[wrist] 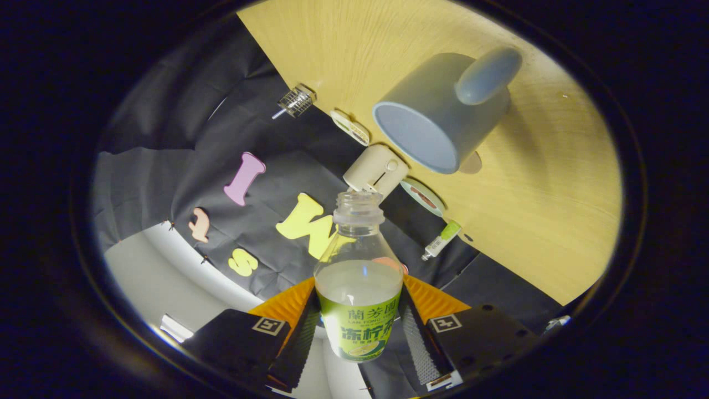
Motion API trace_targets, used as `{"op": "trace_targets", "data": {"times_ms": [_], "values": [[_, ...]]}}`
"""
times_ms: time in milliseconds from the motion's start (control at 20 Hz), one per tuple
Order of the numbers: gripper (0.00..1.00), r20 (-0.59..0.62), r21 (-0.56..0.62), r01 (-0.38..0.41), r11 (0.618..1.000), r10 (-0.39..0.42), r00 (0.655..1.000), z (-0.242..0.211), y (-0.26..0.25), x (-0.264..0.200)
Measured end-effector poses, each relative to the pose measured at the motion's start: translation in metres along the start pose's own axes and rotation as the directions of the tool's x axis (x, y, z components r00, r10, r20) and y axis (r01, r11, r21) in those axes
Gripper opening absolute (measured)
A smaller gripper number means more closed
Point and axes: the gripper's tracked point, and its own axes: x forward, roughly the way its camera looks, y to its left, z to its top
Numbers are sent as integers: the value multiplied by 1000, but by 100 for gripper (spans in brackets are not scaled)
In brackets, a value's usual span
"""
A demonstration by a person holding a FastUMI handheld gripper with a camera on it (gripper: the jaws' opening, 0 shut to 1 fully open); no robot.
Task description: Take the bottle from table, then pour the juice into the cup, finally place the bottle on the coaster
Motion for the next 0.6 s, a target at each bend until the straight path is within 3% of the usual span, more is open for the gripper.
{"op": "trace_targets", "data": {"times_ms": [300,400,600], "values": [[80,110,-210,31,977,-7,994,5,-3,-8],[80,110,-307,46,950,-12,994,0,-5,-9],[80,112,-516,70,854,-14,994,-8,2,-13]]}}
